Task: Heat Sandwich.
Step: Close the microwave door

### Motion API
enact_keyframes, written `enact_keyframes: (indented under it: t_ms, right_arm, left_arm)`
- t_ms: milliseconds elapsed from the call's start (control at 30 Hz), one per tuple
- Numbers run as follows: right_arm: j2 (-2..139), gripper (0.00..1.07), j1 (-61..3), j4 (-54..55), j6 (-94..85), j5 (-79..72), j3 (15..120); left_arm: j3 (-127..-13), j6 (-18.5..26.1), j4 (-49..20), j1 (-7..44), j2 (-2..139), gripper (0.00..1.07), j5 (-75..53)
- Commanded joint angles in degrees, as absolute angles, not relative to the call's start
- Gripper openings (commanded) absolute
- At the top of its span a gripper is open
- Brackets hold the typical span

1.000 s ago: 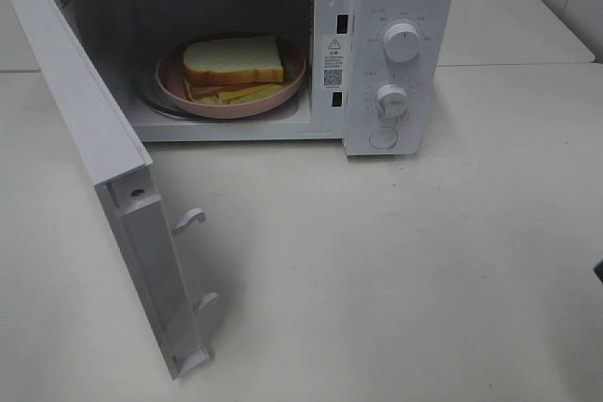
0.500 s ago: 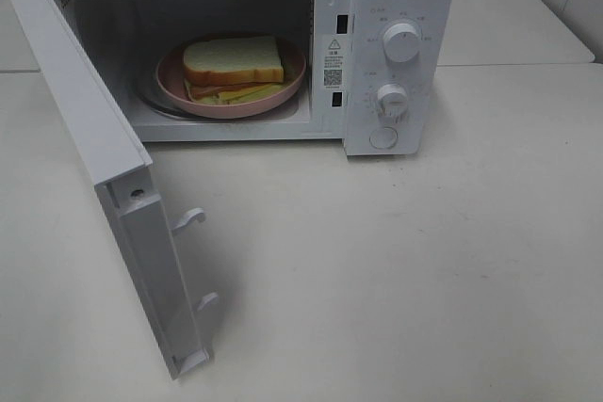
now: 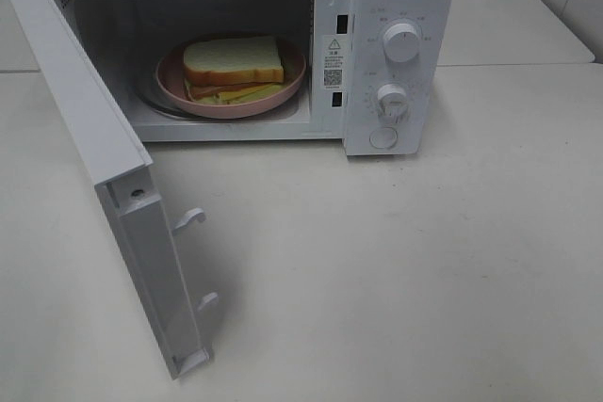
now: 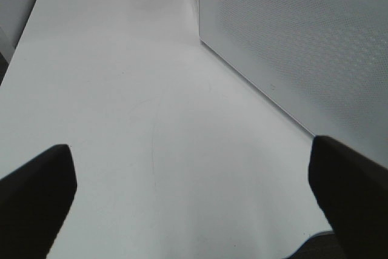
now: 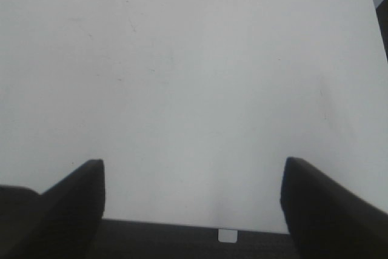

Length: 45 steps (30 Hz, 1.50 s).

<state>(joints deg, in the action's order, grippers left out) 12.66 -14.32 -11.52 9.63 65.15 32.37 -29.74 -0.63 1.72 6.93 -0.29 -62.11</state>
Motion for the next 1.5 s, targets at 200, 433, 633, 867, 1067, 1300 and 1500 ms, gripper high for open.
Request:
enact_keyframes:
  t_ms: [200,433,633,867,1067,1300,1500]
  right_arm:
    - [4.35,0.76,-7.68,-10.49,9.63,62.28,30.71]
    - [-1.15,0.76,-4.24,-10.49,9.68,61.48,30.48]
    - [-1.89,0.76,-3.95,-8.02,9.51,57.30,28.42]
    - [-1.89,0.76,-3.95,-5.84,6.53,57.18,28.59]
    - [-1.89,0.76,-3.95,-5.84,6.53,57.18,28.59]
    - [-1.89,0.76,-3.95,-5.84,6.53,57.18,28.59]
    - [-1.89,0.76,-3.95,-5.84,6.53,57.18,28.59]
  left_arm:
    - [-29.62,-1.09,1.89,6.82,-1.60,1.00,-61.19]
    - [-29.62,-1.09,1.89,6.82,-1.60,1.00,-61.19]
    - [-29.62,-1.09,1.89,6.82,-1.49,1.00,-61.19]
    - [-29.62,-1.09,1.89,6.82,-1.20,1.00,-61.19]
    - [-29.62,-1.09,1.89,6.82,-1.20,1.00,-61.19]
    - [-29.62,-1.09,1.89,6.82,-1.20,1.00,-61.19]
    - [-29.62,-1.09,1.89,6.82,-1.20,1.00,-61.19]
